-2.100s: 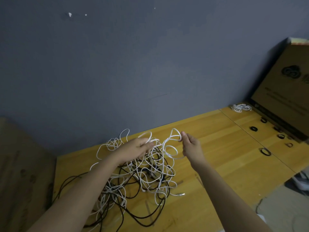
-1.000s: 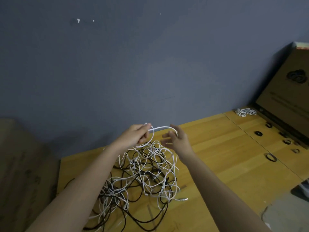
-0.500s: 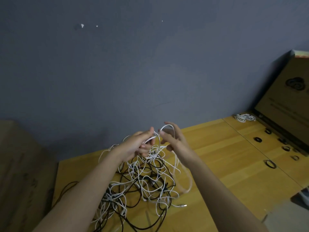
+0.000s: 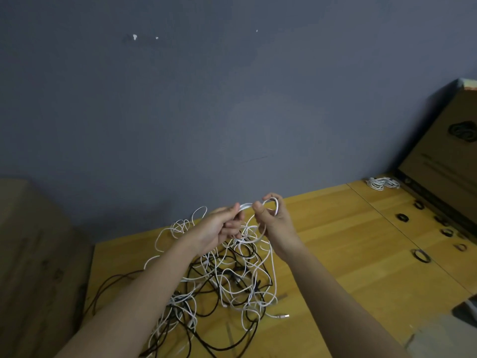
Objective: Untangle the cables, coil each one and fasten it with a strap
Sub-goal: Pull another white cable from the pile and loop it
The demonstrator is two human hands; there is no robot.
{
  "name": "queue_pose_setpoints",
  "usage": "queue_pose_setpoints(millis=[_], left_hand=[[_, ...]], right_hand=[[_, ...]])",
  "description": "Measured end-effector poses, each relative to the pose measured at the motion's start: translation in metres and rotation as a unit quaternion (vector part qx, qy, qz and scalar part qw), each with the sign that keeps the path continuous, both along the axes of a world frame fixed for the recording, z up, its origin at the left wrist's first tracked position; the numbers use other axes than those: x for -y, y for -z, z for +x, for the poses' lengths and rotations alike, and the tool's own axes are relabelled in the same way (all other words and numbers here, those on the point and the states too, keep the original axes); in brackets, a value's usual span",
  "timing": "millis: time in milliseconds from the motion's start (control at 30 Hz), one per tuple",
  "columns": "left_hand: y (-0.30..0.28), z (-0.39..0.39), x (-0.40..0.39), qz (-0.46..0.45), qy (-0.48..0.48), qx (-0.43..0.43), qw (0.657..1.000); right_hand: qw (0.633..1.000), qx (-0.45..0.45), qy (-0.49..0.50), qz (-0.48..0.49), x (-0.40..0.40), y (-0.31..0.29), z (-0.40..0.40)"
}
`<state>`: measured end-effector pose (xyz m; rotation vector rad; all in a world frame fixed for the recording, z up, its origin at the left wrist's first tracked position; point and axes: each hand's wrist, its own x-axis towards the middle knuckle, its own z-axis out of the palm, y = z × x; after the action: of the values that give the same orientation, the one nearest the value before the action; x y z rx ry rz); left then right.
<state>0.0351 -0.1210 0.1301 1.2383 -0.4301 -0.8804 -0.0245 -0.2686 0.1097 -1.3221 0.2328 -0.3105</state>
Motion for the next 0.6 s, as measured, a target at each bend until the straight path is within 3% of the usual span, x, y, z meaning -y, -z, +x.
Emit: queue_pose_setpoints(millis=[67, 133, 233, 333, 400, 500, 567, 600], left_hand=[[-0.001, 0.0, 0.001, -0.042, -0.035, -0.048, 0.997], [-0.002, 0.007, -0.002, -0.078, -0.081, -0.09, 0.99], [-0.008, 0.014, -0.005, -0.126, -0.139, -0.122, 0.975], [-0.02, 0.016, 0.003, -0.139, -0.186, -0.108, 0.967], [-0.025, 0.016, 0.01, -0.123, -0.219, -0.079, 0.965], [-0.025, 0.012, 0.021, -0.092, -0.216, -0.001, 0.972], [-0.017, 0.011, 0.027, -0.03, -0.197, 0.111, 0.974], [-0.012, 0.011, 0.028, 0.02, -0.181, 0.184, 0.966]], right_hand=[[0.999, -0.014, 0.017, -0.043, 0.004, 0.0, -0.001], [0.985, -0.026, 0.042, -0.165, 0.016, 0.005, -0.004], [0.921, -0.091, 0.047, -0.376, 0.029, 0.022, -0.01], [0.839, -0.17, 0.019, -0.517, 0.026, 0.043, -0.015], [0.767, -0.204, -0.029, -0.608, 0.014, 0.052, -0.019], [0.671, -0.179, -0.111, -0.711, -0.009, 0.055, -0.025], [0.644, -0.111, -0.157, -0.741, -0.018, 0.053, -0.025], [0.654, -0.057, -0.166, -0.736, -0.02, 0.051, -0.026]])
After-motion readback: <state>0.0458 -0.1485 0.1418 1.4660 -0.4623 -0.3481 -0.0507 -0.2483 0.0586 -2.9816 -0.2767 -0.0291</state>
